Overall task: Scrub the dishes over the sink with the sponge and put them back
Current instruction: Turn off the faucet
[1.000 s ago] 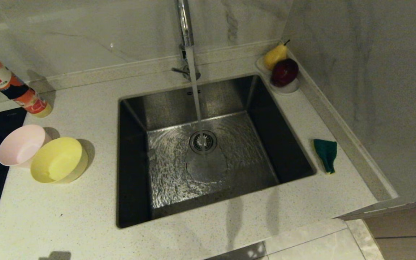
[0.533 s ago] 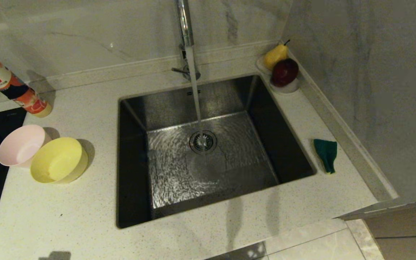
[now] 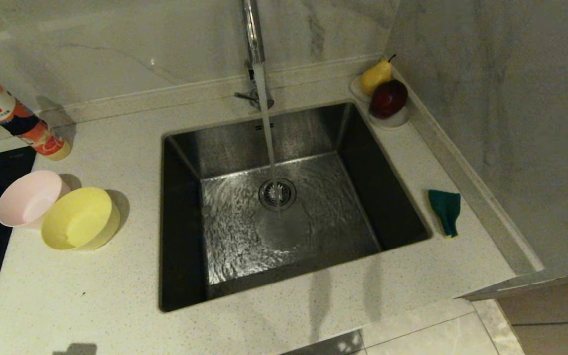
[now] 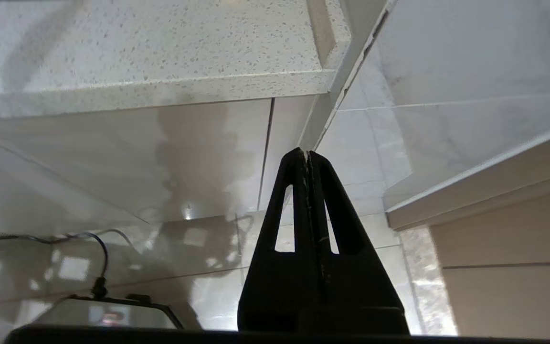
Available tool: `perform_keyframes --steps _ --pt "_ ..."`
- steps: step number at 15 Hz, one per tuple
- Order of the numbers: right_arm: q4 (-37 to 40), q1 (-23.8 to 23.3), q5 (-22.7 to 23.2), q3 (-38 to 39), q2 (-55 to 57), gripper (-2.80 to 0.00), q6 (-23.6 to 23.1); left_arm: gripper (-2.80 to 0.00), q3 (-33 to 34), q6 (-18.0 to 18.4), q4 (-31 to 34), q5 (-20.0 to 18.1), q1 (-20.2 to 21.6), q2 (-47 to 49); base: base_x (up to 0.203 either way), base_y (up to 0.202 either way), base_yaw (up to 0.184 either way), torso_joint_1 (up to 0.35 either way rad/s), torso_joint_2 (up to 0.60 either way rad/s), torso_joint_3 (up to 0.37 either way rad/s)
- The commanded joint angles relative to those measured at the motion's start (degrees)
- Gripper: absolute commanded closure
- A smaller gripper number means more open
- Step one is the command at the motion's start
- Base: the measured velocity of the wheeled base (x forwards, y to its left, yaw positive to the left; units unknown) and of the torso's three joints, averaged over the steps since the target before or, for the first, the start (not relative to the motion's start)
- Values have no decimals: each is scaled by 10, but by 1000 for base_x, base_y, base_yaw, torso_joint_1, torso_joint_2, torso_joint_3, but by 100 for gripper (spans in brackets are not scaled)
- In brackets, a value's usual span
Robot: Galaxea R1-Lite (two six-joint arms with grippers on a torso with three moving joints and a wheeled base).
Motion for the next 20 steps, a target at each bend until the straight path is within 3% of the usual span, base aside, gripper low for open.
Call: perform_keyframes --steps 1,20 --pt "0 0 -2 1 1 0 19 0 1 0 -1 0 0 1 0 0 0 0 0 0" --pt "-1 0 -3 1 1 0 31 0 1 0 0 0 0 1 0 0 0 0 0 0"
